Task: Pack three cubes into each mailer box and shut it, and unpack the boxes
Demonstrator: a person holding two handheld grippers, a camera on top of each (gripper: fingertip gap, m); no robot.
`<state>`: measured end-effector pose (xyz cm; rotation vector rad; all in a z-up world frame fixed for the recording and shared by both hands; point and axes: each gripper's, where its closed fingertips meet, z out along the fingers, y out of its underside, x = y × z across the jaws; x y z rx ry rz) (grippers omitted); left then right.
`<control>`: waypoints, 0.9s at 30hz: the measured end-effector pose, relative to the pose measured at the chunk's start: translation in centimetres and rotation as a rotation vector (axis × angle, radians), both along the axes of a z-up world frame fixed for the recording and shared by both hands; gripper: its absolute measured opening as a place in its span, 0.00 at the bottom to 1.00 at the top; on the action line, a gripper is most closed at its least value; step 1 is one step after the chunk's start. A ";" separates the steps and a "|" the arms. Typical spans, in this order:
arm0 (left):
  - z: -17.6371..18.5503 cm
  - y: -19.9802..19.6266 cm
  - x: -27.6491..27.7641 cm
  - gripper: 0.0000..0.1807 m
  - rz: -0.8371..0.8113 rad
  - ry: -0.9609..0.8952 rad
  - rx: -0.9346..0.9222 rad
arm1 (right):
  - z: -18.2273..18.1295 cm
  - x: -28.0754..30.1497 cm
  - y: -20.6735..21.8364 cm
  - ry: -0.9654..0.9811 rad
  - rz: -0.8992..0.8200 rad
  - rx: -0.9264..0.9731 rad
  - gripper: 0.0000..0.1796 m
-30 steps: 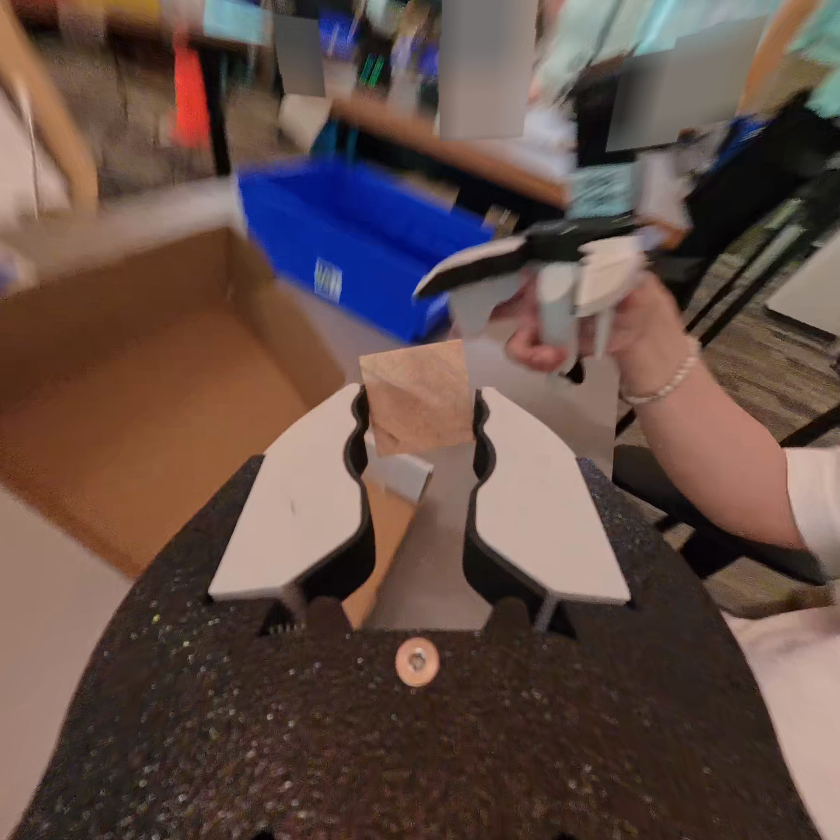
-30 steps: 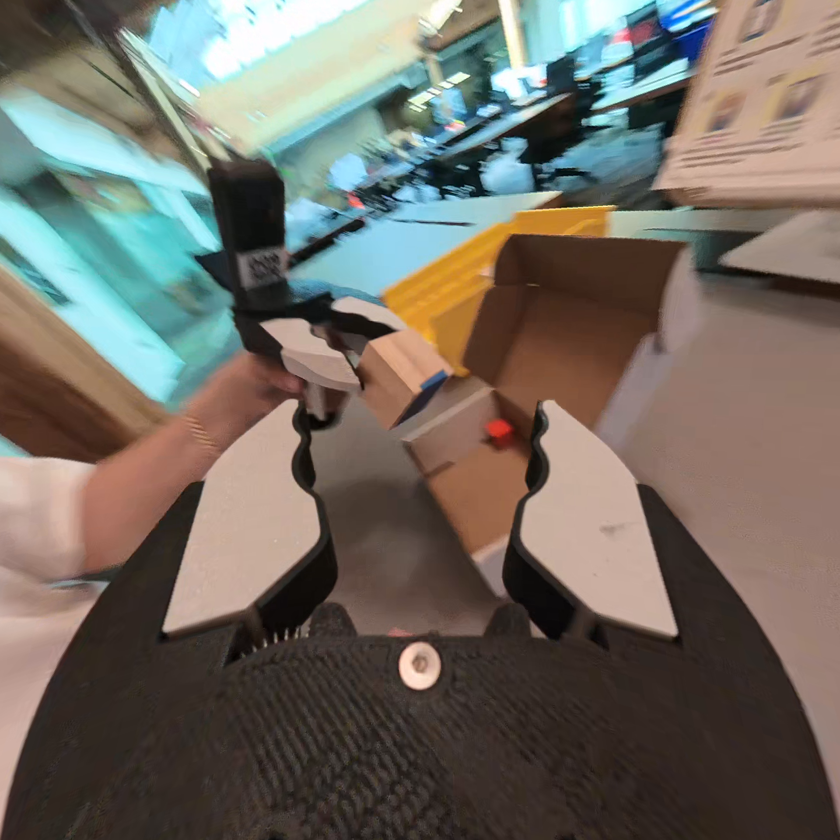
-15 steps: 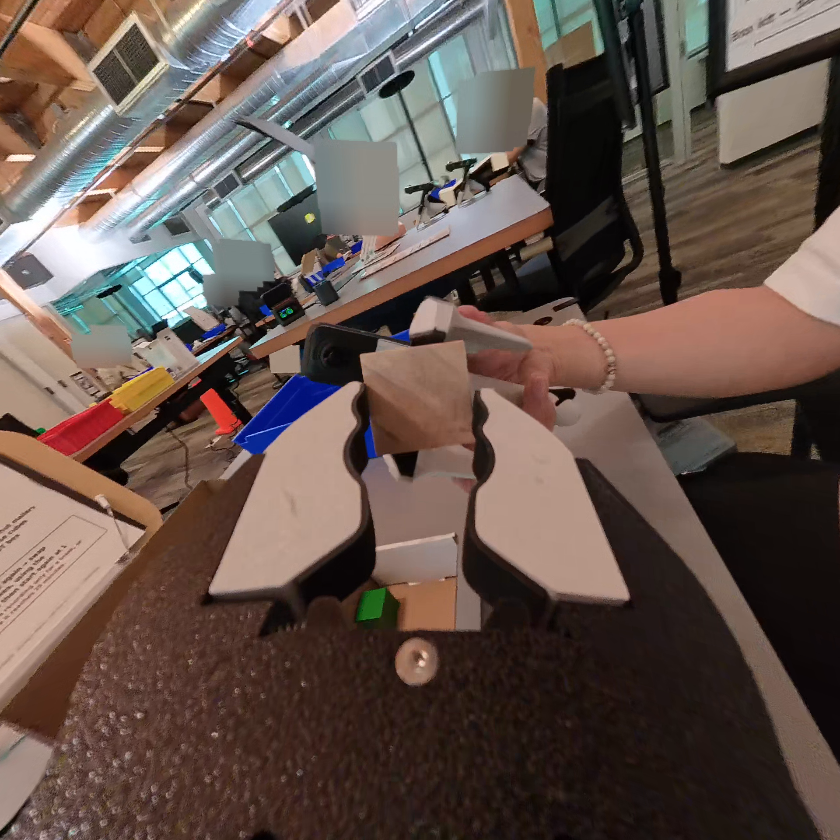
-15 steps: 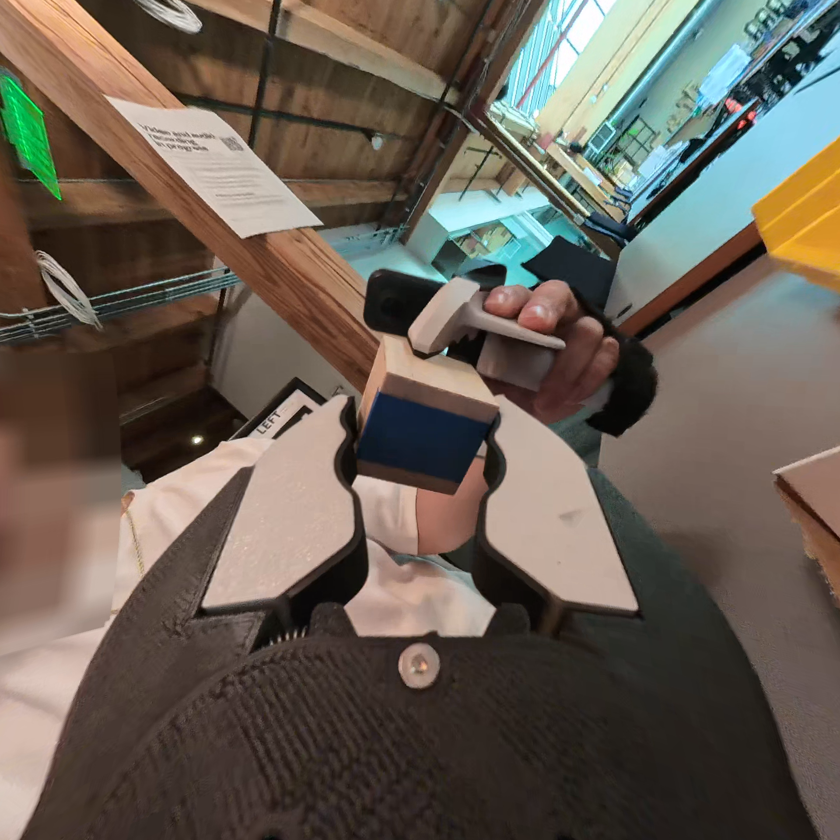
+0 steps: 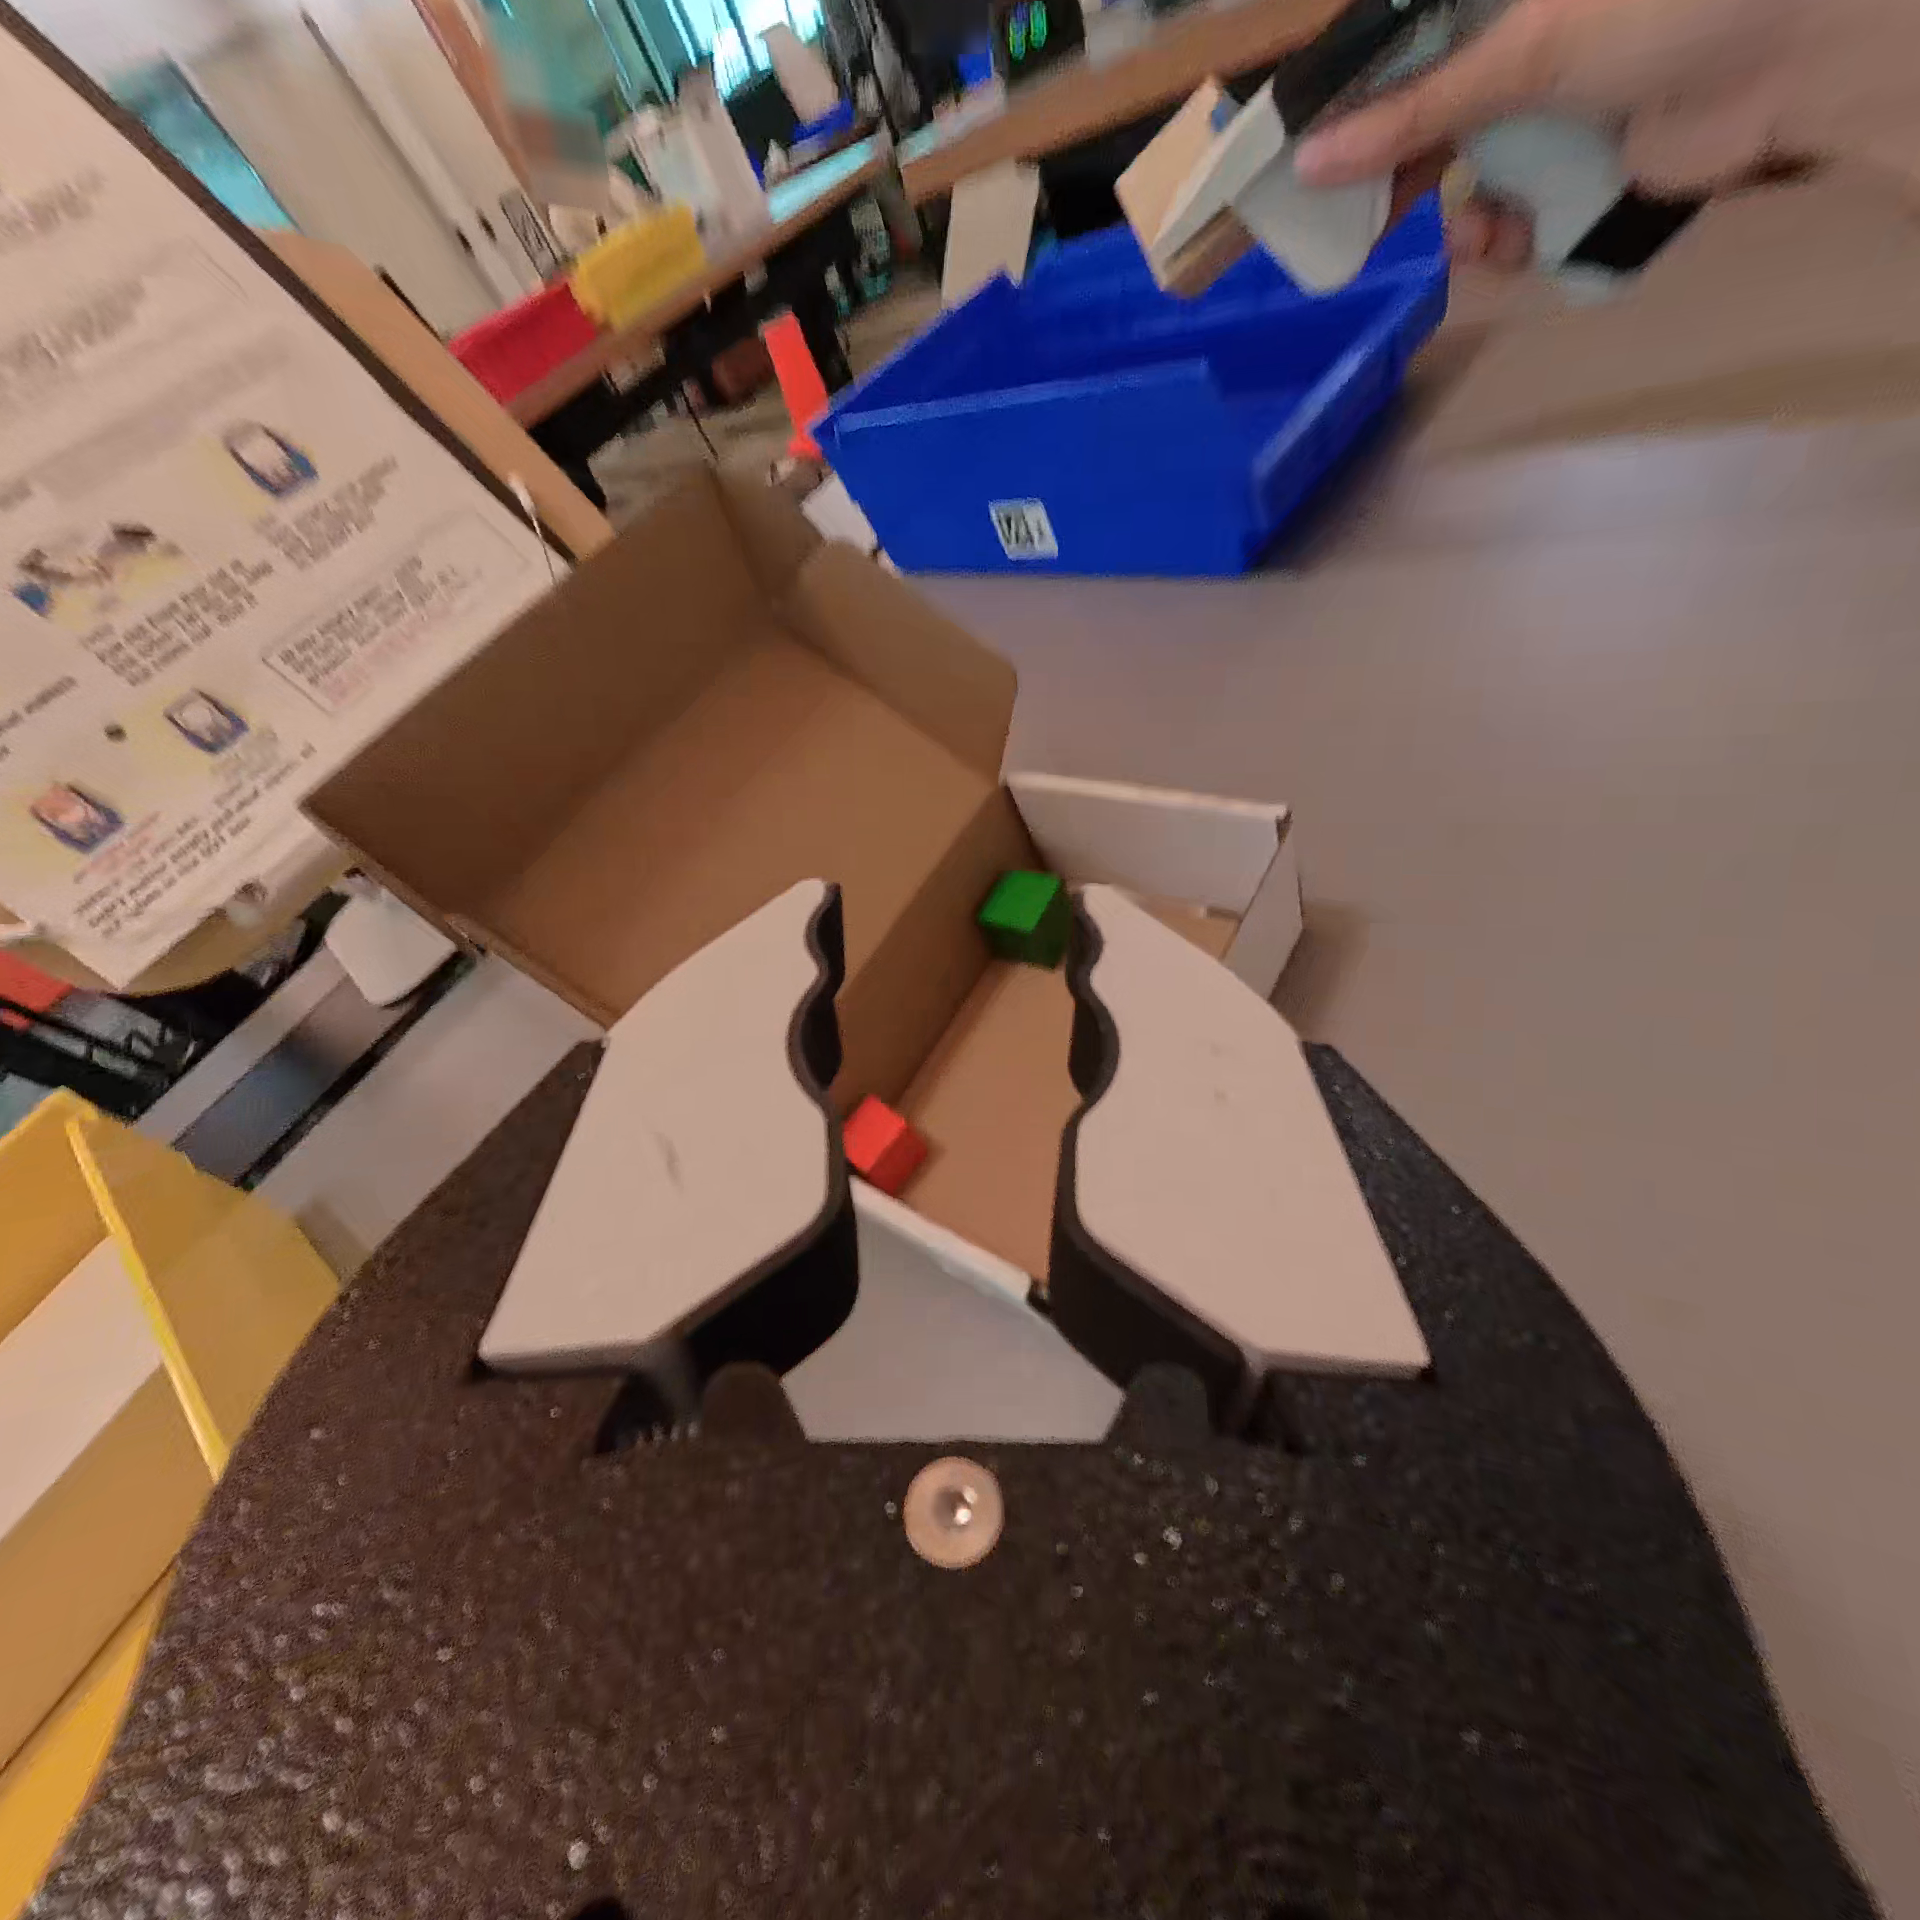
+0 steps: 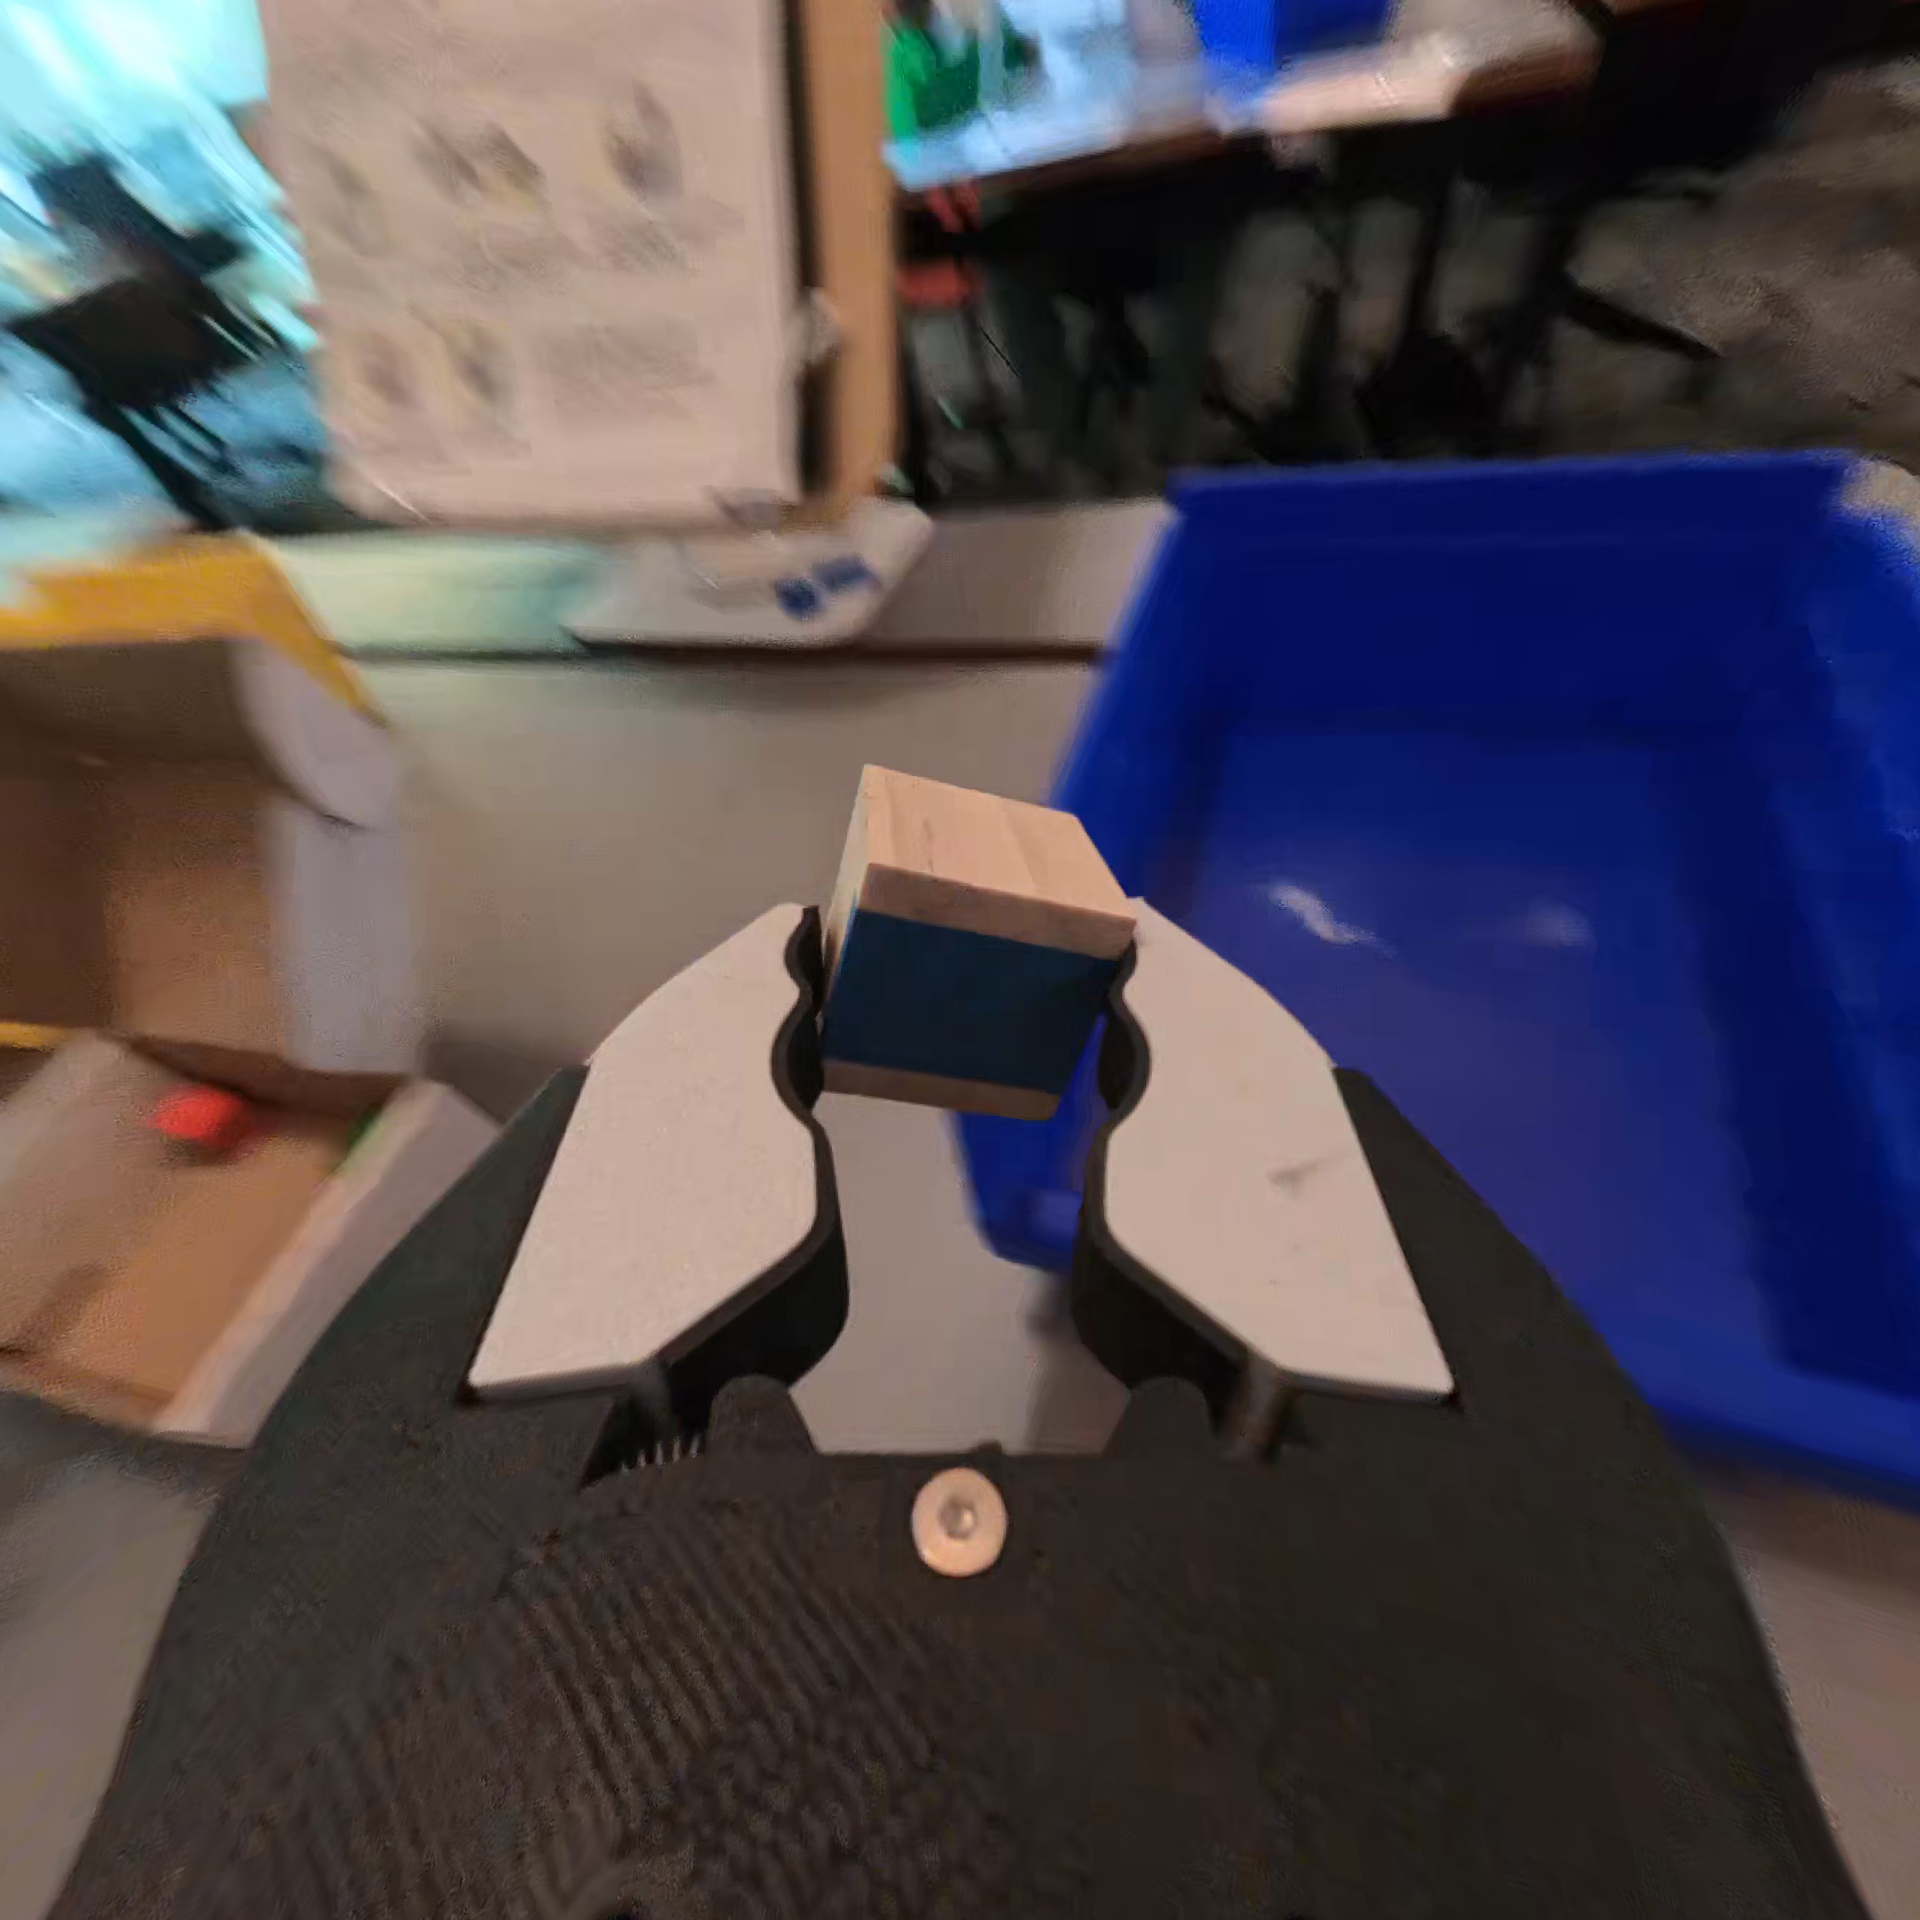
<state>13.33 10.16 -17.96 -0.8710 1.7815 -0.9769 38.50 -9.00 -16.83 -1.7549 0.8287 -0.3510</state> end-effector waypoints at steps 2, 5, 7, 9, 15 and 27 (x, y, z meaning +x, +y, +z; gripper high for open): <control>-1.2 0.0 -0.1 0.22 0.008 0.076 0.011 | -2.9 2.4 -2.1 0.054 -0.051 -0.197 0.28; -1.9 0.1 0.2 0.21 0.062 0.171 -0.038 | -6.4 4.7 -3.2 0.124 -0.065 -0.414 0.28; -1.9 0.5 0.3 0.20 0.106 0.209 -0.062 | -7.5 5.5 -3.1 0.140 -0.071 -0.461 0.28; -1.9 1.2 0.5 0.20 0.157 0.253 -0.078 | -8.6 5.1 -2.5 0.183 -0.019 -0.483 0.28; -3.0 0.5 2.1 0.20 0.185 0.488 -0.155 | -8.5 4.7 -2.0 0.169 -0.019 -0.391 0.37; -9.9 -1.3 9.7 0.31 0.581 0.854 -0.499 | -1.2 -0.7 -2.0 -0.144 0.002 -0.326 0.44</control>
